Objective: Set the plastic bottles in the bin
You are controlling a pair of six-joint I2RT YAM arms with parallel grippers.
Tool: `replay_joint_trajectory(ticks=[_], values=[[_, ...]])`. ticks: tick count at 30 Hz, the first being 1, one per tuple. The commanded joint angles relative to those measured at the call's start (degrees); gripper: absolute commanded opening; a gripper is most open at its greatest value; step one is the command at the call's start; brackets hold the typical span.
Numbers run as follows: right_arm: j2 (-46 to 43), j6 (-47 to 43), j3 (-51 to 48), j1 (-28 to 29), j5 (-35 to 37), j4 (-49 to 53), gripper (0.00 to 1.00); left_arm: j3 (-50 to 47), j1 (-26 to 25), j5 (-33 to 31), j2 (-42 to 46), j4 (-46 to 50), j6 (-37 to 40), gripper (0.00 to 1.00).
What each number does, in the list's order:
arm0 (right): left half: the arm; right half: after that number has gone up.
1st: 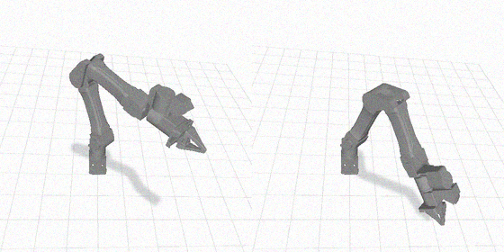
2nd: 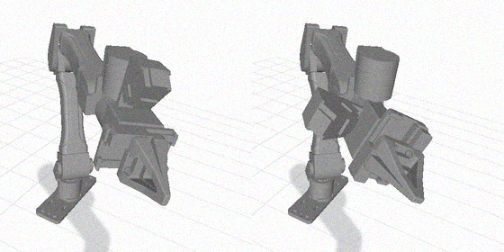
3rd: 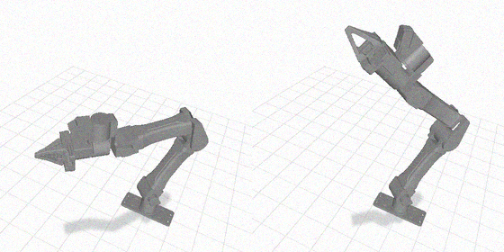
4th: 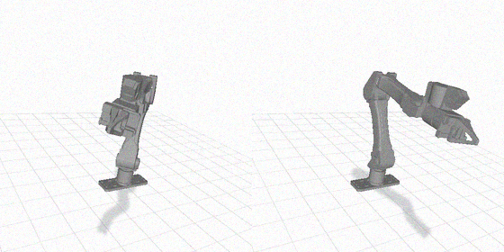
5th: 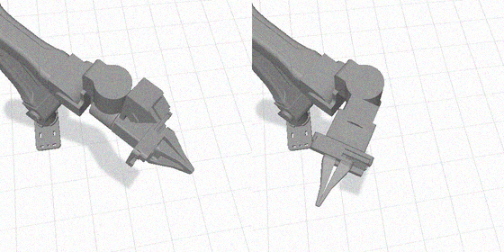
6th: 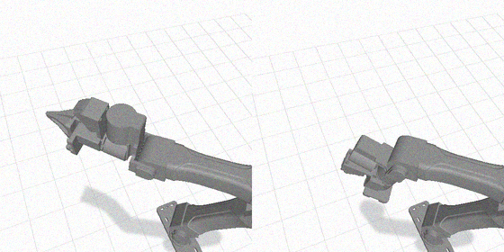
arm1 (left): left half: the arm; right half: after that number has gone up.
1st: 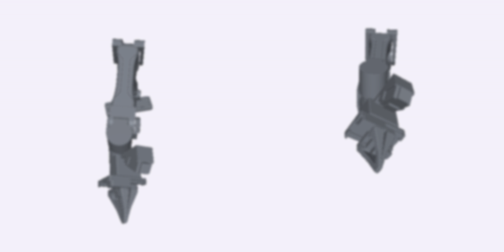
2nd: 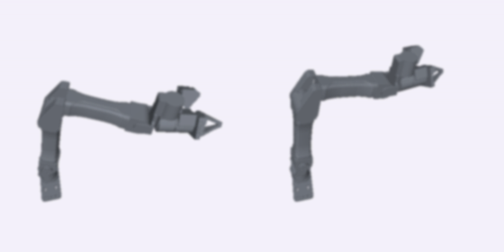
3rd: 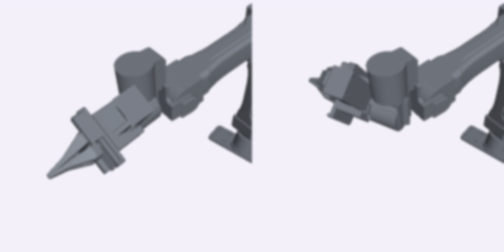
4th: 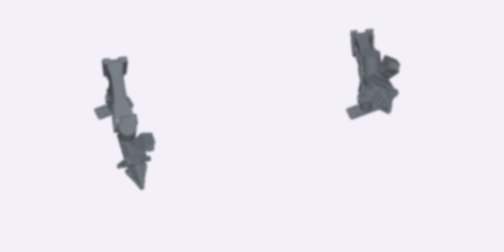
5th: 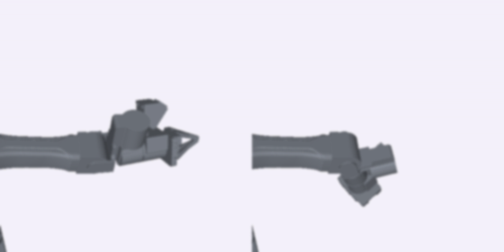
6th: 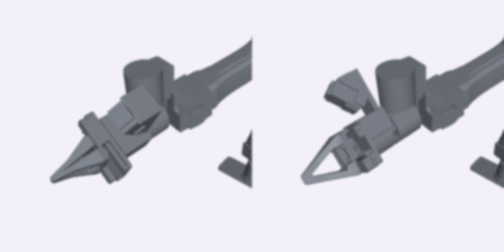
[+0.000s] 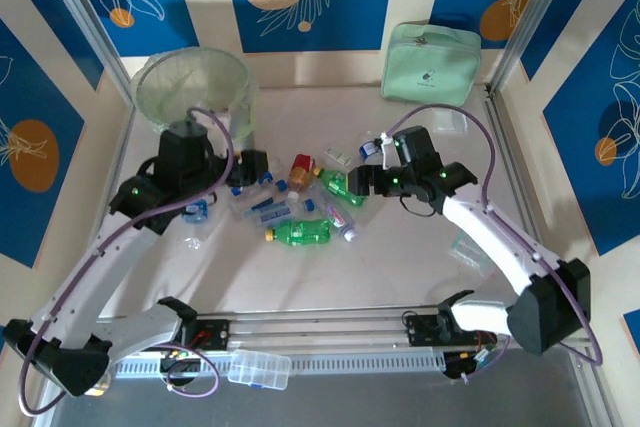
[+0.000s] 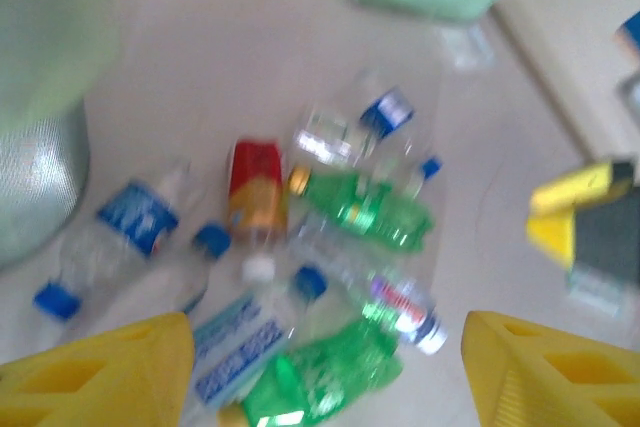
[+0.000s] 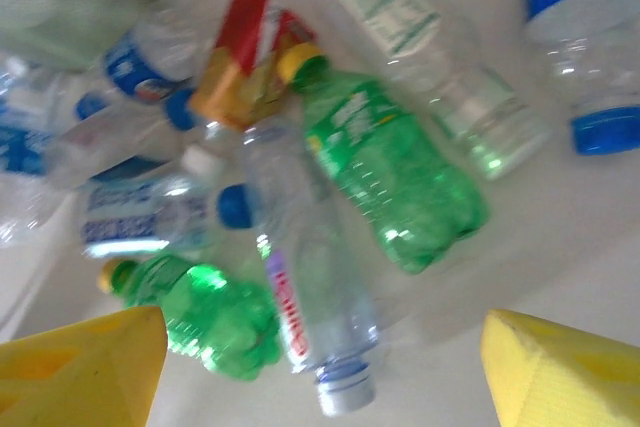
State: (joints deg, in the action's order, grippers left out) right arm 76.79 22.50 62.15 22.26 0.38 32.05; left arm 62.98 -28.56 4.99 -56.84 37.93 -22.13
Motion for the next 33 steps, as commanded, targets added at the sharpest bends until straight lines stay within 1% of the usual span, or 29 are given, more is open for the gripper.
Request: replay_joint_trajectory(ticks=[1,6,8,12,16,18,20,21,24,28,30,33], values=[[6.34,-1.67,4.98,-2.34,3.48,-1.56,0.81,-3.95,-0.36,-0.78,4.4,0.07,3.07,0.71],[18.02,-4.88,13.96,-4.86,5.63,-0.97,0.8,-9.16,-0.35,-0.81,6.82,-3.13,5.02,0.7],[22.89,-7.28,18.52,-4.87,6.98,0.76,0.8,-10.68,-0.38,-0.46,7.53,-4.78,4.51,0.7],[33.0,-10.81,28.44,-5.36,10.91,5.56,0.86,-12.25,-0.45,1.91,7.51,-6.71,3.12,0.7],[40.82,-13.68,35.37,-5.65,11.17,9.26,0.87,-13.88,-0.58,2.52,7.8,-8.01,2.82,0.7],[44.39,-14.79,38.54,-5.68,11.72,11.63,0.86,-13.84,-1.05,1.38,8.29,-8.09,3.27,0.7],[46.66,-15.27,40.27,-5.97,12.26,12.88,0.85,-13.9,-1.48,0.69,8.5,-7.97,3.58,0.7],[47.48,-15.29,41.03,-6.15,11.89,13.17,0.83,-13.94,-1.67,0.55,8.59,-7.96,3.62,0.7],[48.83,-14.62,42.7,-6.5,10.95,13.46,0.78,-14.16,-2.25,0.37,8.75,-8.14,3.84,0.7],[50.6,-13.94,44.78,-6.55,10.04,13.69,0.76,-14.11,-2.44,-0.07,8.67,-8.23,4.0,0.7],[51.63,-13.72,45.93,-6.62,9.66,14.2,0.71,-14.11,-2.35,-0.33,8.67,-8.14,4.16,0.71],[52.58,-13.65,46.73,-6.65,9.55,14.35,0.68,-14.11,-2.45,-0.68,8.59,-8.14,4.41,0.71]])
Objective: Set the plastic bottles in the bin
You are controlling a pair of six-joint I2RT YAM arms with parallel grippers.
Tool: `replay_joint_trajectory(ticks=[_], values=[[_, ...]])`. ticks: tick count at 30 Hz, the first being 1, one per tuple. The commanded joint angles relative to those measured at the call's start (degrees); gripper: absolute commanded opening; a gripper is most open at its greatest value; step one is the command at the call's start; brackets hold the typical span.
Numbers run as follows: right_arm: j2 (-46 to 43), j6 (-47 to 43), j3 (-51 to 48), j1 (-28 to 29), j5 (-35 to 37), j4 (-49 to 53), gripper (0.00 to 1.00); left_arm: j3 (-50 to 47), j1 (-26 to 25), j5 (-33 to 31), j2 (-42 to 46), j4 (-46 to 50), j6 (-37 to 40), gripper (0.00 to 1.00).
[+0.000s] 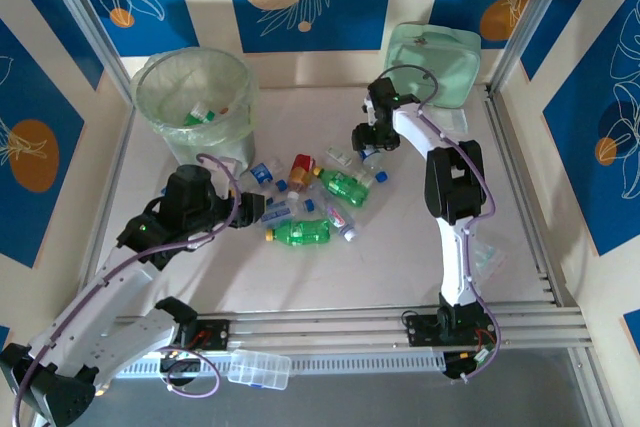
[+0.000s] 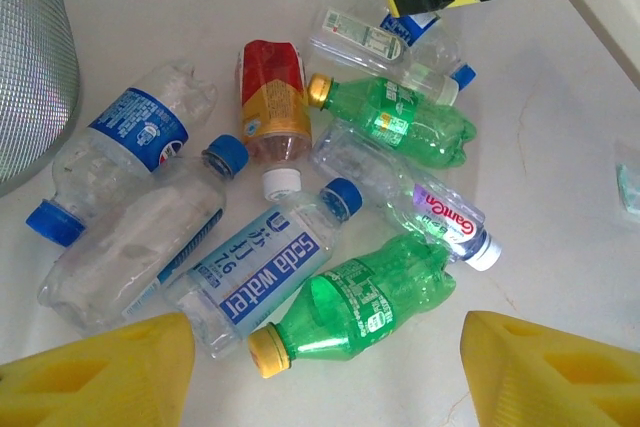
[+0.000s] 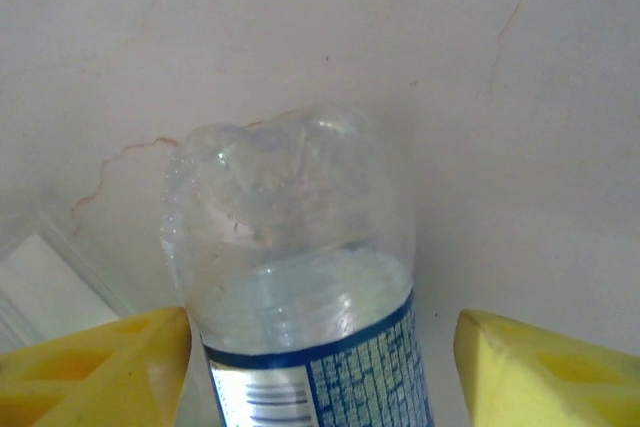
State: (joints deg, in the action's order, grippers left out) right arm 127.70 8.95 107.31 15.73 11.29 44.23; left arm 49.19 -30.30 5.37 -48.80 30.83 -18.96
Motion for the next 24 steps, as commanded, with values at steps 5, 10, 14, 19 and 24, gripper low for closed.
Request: replay_joint_trajectory(ticks=[5,10,14,19,24], values=[[2.37,-0.03,1.6,-0.65,-1.72,2.26,0.6,-0.32,-0.63,-1.23,0.37,-1.12,1.42,0.71],[2.01,0.57,-0.72,-1.69,-0.87,1.5,0.6,-0.58,-0.69,-0.38,0.3,-1.43,1.54,0.71],[0.24,0.78,-3.75,-2.67,-1.09,0.07,0.6,-0.65,-0.64,-0.51,0.28,-1.47,1.68,0.72],[-1.22,0.82,-5.69,-3.78,-0.95,-0.01,0.6,-0.76,-0.66,-0.53,0.37,-1.3,1.77,0.72],[-1.54,0.54,-6.09,-4.31,-0.68,0.91,0.64,-0.84,-0.65,-0.71,0.63,-1.21,1.85,0.72]])
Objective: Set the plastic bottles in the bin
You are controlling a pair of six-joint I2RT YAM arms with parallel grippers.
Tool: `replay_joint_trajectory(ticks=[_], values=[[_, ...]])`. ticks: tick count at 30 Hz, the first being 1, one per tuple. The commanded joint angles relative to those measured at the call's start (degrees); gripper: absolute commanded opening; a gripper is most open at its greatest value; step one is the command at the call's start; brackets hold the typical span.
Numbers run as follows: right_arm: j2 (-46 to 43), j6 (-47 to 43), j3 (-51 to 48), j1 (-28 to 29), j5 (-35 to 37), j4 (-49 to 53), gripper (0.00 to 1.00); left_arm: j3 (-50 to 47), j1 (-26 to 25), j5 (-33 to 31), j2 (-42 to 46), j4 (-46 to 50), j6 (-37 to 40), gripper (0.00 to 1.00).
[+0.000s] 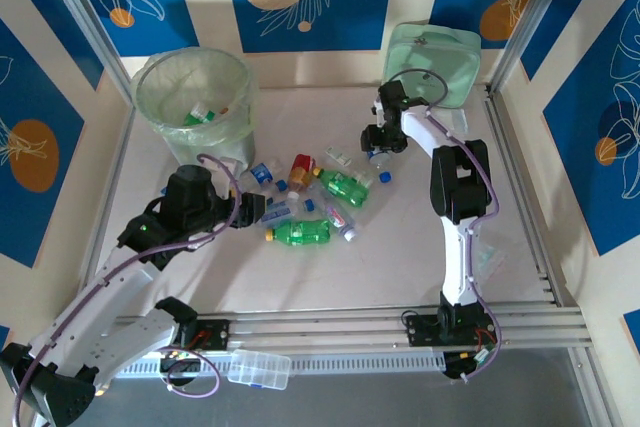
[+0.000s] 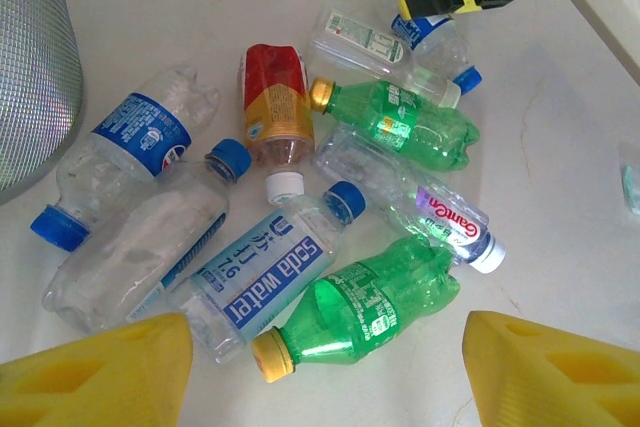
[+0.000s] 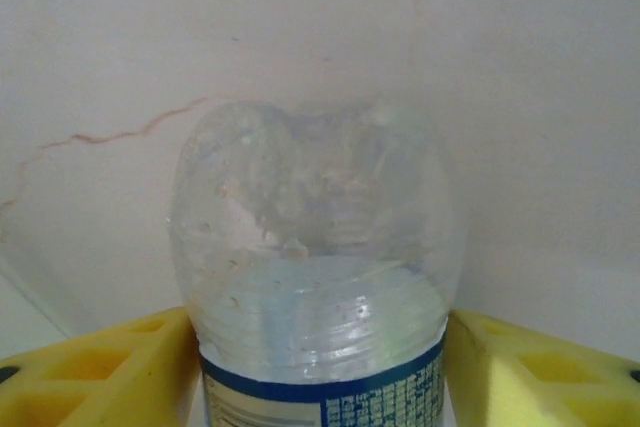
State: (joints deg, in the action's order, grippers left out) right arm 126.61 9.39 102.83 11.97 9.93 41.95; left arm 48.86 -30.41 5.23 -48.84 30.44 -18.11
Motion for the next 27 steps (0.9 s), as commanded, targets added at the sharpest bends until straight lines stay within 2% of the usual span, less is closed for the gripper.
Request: replay_joint_trajectory(ticks=[1,4,11,16,21,25,27], values=[[-0.63,0.1,-1.78,-0.55,0.79,3.07,0.65,-0.52,-0.58,-0.65,0.76,-0.74,0.98,0.72],[-1.29,0.19,-2.28,-0.57,0.66,2.76,0.64,-0.52,-0.61,-0.66,0.7,-0.73,1.02,0.72],[-4.42,0.54,-3.68,-0.78,0.57,1.57,0.53,-0.7,-0.53,-0.83,0.68,-0.82,1.34,0.72],[-10.08,1.32,-7.29,-1.0,-0.45,-0.77,0.53,-0.78,-0.56,-0.02,0.72,-1.3,1.47,0.72],[-18.68,3.27,-14.02,-0.61,-3.85,-4.61,0.51,-1.3,-0.51,1.61,1.5,-2.54,1.39,0.74],[-26.16,7.53,-19.39,-0.09,-10.11,-8.25,0.5,-2.09,-0.53,3.31,2.65,-4.45,0.19,0.77],[-30.94,10.44,-22.71,0.54,-14.34,-11.02,0.5,-2.02,-0.61,8.37,2.16,-5.69,-2.08,0.81]])
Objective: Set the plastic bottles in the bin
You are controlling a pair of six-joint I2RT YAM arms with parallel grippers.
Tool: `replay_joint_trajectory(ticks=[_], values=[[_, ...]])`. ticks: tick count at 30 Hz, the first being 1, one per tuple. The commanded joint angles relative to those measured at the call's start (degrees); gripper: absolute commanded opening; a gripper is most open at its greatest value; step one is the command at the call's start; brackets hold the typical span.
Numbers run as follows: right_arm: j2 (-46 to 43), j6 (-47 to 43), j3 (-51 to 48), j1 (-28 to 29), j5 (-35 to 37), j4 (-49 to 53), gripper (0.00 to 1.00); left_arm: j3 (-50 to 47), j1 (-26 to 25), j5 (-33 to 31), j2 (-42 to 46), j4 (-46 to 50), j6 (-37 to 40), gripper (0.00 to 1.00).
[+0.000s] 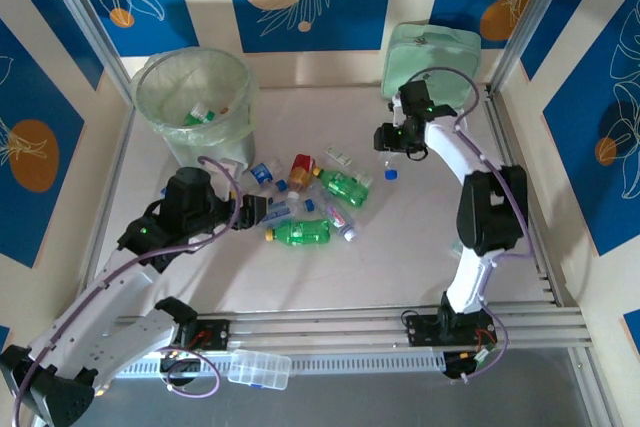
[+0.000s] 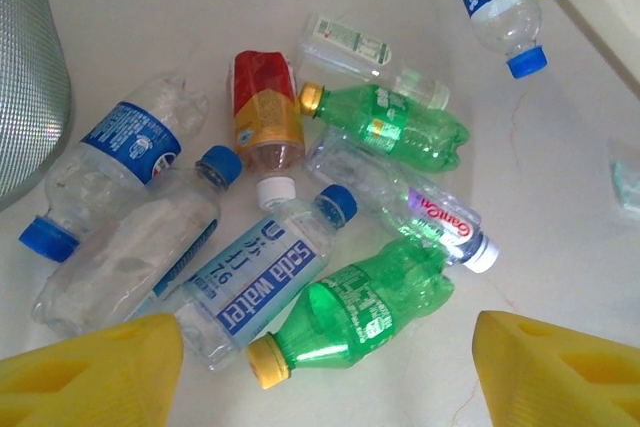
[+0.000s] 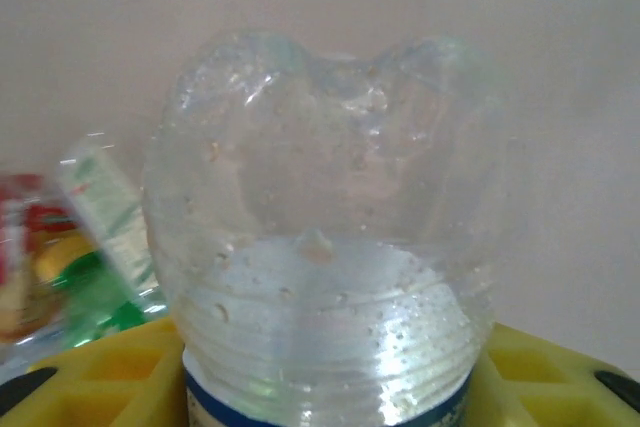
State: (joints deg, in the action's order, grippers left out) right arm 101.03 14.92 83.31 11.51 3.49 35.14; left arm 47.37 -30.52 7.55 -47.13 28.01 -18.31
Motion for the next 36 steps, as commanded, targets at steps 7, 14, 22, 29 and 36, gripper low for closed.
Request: replay_joint_trajectory(ticks=[7,14,22,29,36], values=[[-20.84,17.24,-15.63,4.41,-18.61,-16.57,0.49,-2.43,-5.07,16.29,-3.55,-14.2,-14.17,0.9],[-31.44,28.65,-24.65,8.59,-22.34,-28.11,0.49,-1.88,-11.11,19.12,-9.56,-24.56,-17.32,0.92],[-37.55,32.46,-28.24,15.14,-19.69,-32.35,0.49,-3.11,-13.16,26.85,-14.47,-42.49,-24.93,0.9],[-39.92,36.53,-30.78,17.79,-20.08,-37.32,0.49,-2.53,-13.41,25.58,-18.46,-43.6,-26.55,0.86],[-40.3,38.19,-31.85,20.62,-19.06,-40.44,0.49,-2.74,-13.74,28.76,-21.1,-51.72,-30.67,0.81]])
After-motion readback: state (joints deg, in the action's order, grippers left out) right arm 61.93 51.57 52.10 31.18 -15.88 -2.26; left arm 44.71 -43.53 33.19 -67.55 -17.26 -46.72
